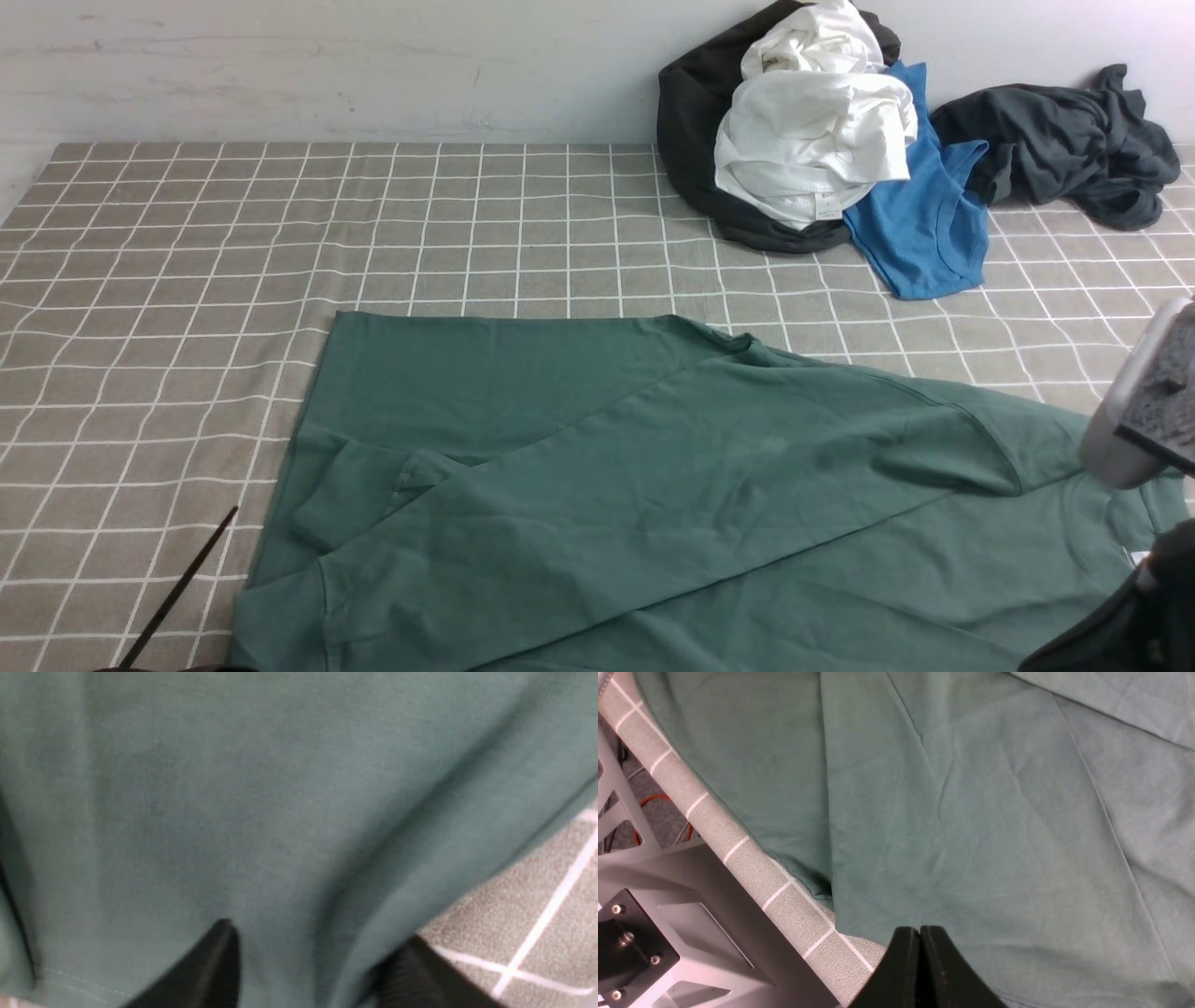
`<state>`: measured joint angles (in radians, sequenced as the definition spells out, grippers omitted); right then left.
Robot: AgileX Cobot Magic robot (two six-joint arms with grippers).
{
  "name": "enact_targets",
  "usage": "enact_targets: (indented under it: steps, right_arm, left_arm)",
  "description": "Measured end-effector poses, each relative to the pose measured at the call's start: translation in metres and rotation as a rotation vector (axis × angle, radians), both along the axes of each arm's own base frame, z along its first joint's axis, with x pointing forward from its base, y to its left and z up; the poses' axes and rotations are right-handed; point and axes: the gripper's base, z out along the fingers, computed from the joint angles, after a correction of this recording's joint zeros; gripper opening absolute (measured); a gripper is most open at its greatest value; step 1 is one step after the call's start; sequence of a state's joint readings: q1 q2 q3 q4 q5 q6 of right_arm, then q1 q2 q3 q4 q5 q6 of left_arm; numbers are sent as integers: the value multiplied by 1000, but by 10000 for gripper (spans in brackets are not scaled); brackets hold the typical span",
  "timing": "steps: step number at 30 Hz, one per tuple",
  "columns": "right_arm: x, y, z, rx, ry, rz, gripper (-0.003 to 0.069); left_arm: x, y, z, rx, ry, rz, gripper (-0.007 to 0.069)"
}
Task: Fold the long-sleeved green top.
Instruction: Use both arms simultaneously to clamp the lower edge of the clothing fabric
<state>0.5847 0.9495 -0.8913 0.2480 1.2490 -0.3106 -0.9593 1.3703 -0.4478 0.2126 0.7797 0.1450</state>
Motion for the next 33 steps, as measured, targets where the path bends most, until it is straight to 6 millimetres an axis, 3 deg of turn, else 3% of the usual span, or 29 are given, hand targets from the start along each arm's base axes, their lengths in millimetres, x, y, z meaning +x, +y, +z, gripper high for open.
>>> enact_targets:
  steps: [4,6,12,17,21,22,25,28,33]
  right_arm:
    - [1,-1,0,-12,-9,6,-14]
    - [1,-2,0,-22,-17,9,-14]
    - [3,-5,-4,-80,-58,63,-6]
    - [2,-7,-24,-154,-37,160,83]
    - [-2,-14,-62,-275,36,234,291]
    - [-2,-15,-63,-281,39,235,301]
    - [-4,-23,-90,-351,17,260,455]
    - [-3,-26,-108,-374,-41,270,532]
    - [-1,-31,-128,-409,-159,303,559]
  left_arm:
    - [0,0,0,-10,-10,81,55]
    - [0,0,0,-12,-12,103,16]
    - [7,-3,12,15,-3,164,6]
    - [18,4,25,26,-1,239,6]
    - [24,14,28,50,12,302,6]
    - [24,14,28,51,12,302,6]
    - [25,16,28,57,21,289,6]
    - [24,15,28,49,26,291,6]
    - [24,15,28,43,25,286,6]
